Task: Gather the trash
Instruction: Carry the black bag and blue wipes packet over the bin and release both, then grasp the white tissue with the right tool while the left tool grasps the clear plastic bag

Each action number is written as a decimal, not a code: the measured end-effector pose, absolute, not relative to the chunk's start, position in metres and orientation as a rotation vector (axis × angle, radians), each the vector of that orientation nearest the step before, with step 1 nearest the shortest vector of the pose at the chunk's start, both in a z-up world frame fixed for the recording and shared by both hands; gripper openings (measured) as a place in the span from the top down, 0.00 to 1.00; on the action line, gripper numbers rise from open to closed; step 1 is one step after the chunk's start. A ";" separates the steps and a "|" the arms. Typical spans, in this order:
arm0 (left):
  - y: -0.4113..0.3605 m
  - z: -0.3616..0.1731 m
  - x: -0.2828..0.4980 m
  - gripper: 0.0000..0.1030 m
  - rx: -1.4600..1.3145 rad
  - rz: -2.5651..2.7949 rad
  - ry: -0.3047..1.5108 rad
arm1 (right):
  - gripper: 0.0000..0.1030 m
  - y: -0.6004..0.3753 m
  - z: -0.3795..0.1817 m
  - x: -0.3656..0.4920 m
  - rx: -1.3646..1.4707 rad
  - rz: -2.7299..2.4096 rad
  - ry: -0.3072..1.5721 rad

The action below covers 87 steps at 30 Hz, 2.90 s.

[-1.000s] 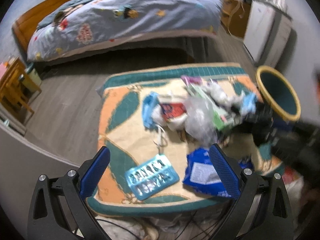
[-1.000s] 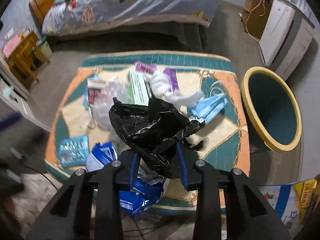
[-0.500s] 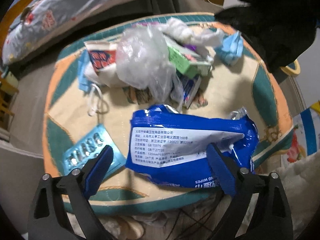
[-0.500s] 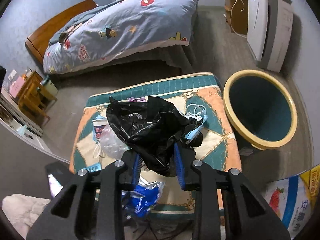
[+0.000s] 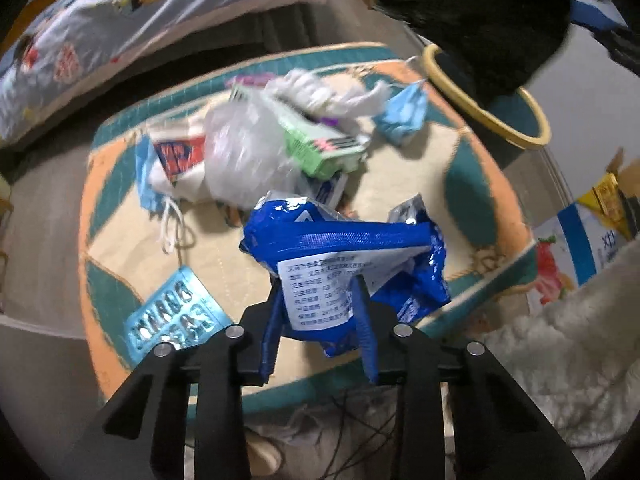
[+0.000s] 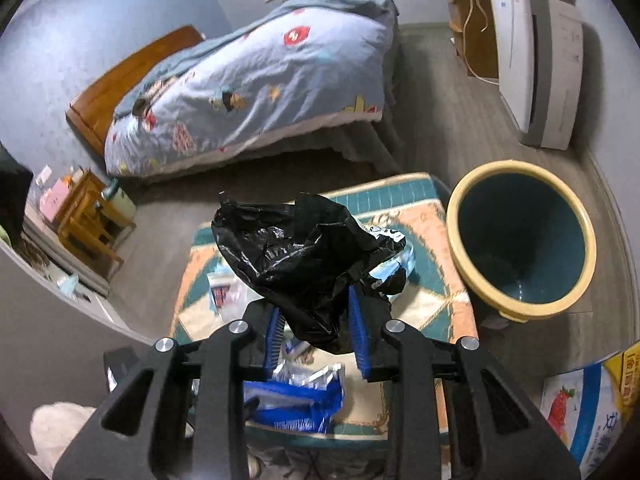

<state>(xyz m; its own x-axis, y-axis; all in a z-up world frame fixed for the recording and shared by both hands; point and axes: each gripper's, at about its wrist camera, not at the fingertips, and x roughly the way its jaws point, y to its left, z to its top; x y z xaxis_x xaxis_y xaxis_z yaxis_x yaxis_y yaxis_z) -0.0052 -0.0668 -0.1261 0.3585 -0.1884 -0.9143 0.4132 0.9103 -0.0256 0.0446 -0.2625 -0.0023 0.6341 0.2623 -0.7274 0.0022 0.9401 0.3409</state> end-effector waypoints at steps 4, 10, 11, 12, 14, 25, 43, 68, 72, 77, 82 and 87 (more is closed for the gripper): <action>-0.081 -0.098 -0.012 0.69 0.285 -0.418 1.055 | 0.73 -0.282 0.014 0.052 0.332 0.096 0.825; -0.104 -0.043 0.009 0.69 0.228 -0.454 0.934 | 0.73 -0.315 0.038 0.080 0.362 0.038 0.754; -0.111 -0.032 0.018 0.69 0.219 -0.457 0.916 | 0.73 -0.330 0.038 0.087 0.397 0.022 0.751; -0.117 -0.027 0.024 0.69 0.216 -0.459 0.908 | 0.73 -0.343 0.037 0.093 0.418 0.001 0.750; -0.135 -0.014 0.043 0.69 0.213 -0.467 0.888 | 0.73 -0.367 0.032 0.106 0.428 -0.049 0.754; -0.264 -0.040 0.132 0.68 0.330 -0.499 0.905 | 0.72 -0.454 -0.032 0.142 0.417 -0.262 0.842; -0.340 -0.095 0.175 0.62 0.362 -0.503 0.975 | 0.59 -0.488 -0.088 0.162 0.492 -0.305 0.964; -0.164 -0.047 0.164 0.15 0.260 -0.280 0.880 | 0.12 -0.425 -0.055 0.171 0.331 -0.208 0.924; -0.128 -0.044 0.159 0.14 0.250 -0.242 0.879 | 0.10 -0.408 -0.054 0.177 0.287 -0.175 0.929; -0.091 -0.046 0.152 0.14 0.225 -0.202 0.872 | 0.09 -0.377 -0.052 0.183 0.214 -0.105 0.931; -0.056 -0.054 0.149 0.14 0.139 -0.169 0.885 | 0.08 -0.350 -0.059 0.189 0.169 -0.025 0.965; -0.037 -0.054 0.149 0.13 0.079 -0.182 0.879 | 0.08 -0.329 -0.069 0.194 0.132 0.005 1.006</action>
